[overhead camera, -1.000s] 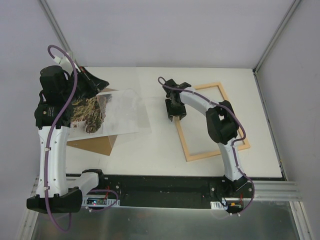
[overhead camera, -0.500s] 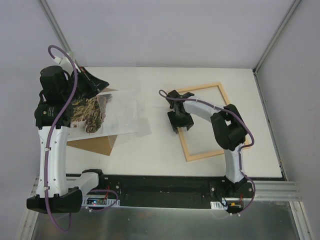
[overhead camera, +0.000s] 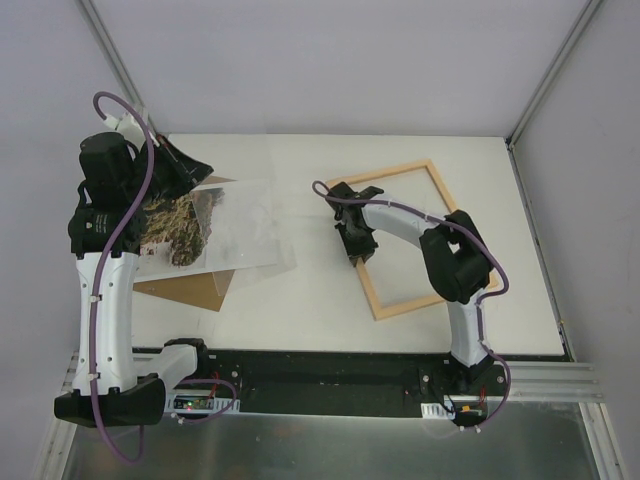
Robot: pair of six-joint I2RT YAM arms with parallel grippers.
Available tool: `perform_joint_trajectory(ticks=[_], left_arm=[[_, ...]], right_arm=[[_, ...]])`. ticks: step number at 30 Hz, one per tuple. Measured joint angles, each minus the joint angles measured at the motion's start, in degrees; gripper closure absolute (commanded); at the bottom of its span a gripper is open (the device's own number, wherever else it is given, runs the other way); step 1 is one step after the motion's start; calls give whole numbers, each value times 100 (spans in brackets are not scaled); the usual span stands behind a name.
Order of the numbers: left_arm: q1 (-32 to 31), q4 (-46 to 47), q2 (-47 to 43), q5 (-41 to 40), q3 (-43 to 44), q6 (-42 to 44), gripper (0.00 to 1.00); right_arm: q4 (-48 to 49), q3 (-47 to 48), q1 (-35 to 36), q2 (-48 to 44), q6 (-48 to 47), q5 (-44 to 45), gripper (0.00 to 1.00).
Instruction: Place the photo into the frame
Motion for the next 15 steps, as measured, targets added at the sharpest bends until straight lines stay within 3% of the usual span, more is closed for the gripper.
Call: perform_joint_trajectory(ticks=[9, 15], left_arm=[[4, -173, 0, -337, 52, 79, 100], [4, -192, 0, -415, 55, 136, 100]], right_arm=[[-535, 1283, -195, -35, 13, -308, 99], [-688, 2223, -356, -492, 378, -970, 99]])
